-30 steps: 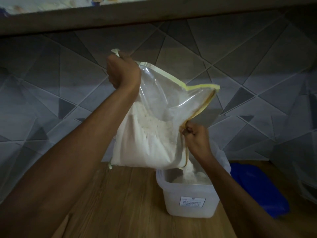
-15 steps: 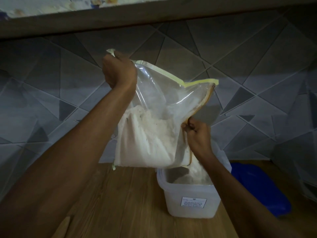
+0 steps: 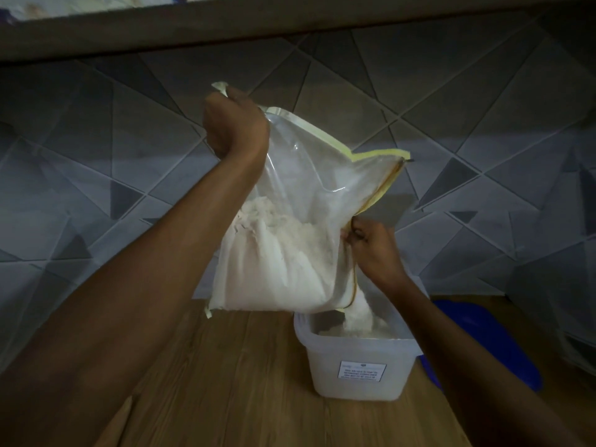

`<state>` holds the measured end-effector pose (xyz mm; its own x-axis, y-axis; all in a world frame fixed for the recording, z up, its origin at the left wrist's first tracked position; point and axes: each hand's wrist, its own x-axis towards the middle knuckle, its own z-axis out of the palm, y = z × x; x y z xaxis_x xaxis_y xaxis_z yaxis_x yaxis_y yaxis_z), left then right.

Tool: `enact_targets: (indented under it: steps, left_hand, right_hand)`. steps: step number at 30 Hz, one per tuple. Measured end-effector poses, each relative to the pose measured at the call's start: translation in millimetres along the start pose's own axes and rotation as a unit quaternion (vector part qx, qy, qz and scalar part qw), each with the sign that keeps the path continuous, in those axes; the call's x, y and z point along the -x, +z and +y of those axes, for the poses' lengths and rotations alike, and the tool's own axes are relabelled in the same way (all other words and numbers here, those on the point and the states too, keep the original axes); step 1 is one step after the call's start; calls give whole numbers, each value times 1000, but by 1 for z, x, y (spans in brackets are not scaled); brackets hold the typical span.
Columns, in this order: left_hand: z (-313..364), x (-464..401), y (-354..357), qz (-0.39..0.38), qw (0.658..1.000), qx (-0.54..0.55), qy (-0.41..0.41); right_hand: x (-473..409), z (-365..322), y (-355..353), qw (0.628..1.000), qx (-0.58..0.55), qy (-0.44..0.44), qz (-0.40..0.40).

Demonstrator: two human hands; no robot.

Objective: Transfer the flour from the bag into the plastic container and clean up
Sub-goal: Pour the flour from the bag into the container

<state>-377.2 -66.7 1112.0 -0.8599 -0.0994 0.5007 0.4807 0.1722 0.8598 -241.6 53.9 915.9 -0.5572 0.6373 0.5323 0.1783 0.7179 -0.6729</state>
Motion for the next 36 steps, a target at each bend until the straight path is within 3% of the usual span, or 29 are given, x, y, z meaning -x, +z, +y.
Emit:
enact_targets:
  steps: [3, 6, 9, 12, 16, 19, 23, 26, 29, 32, 36]
  left_hand:
    - [1, 0, 2, -4, 1000, 4, 9]
    - [0, -2, 3, -1, 1000, 4, 3]
    - [-5, -4, 2, -1, 1000, -7, 14]
    - [-6, -3, 0, 5, 1000, -13, 5]
    - [-7, -5, -1, 3, 1000, -9, 9]
    - [-8, -7, -1, 11, 1000, -12, 10]
    - [-10, -6, 0, 7, 1000, -13, 24]
    - [-7, -9, 1, 16, 1000, -16, 22]
    - [-2, -11, 1, 24, 999, -22, 38]
    - [-1, -12, 2, 34, 998, -33, 41]
    - [-4, -18, -1, 29, 998, -32, 36]
  right_hand:
    - [-1, -6, 0, 999, 32, -14, -41]
    - [-3, -5, -1, 1000, 12, -7, -4]
    - [-5, -5, 2, 998, 37, -22, -45]
    - [-8, -7, 3, 1000, -6, -8, -21]
    - [-12, -7, 5, 998, 16, -40, -51]
    - [-14, -2, 8, 1000, -10, -10, -19]
    - [-12, -4, 11, 997, 23, -22, -66]
    - [-11, -10, 6, 1000, -13, -18, -15]
    - [-9, -14, 7, 998, -11, -17, -52]
    - [-5, -12, 10, 999, -29, -14, -14]
    - [-1, -10, 12, 999, -33, -24, -32]
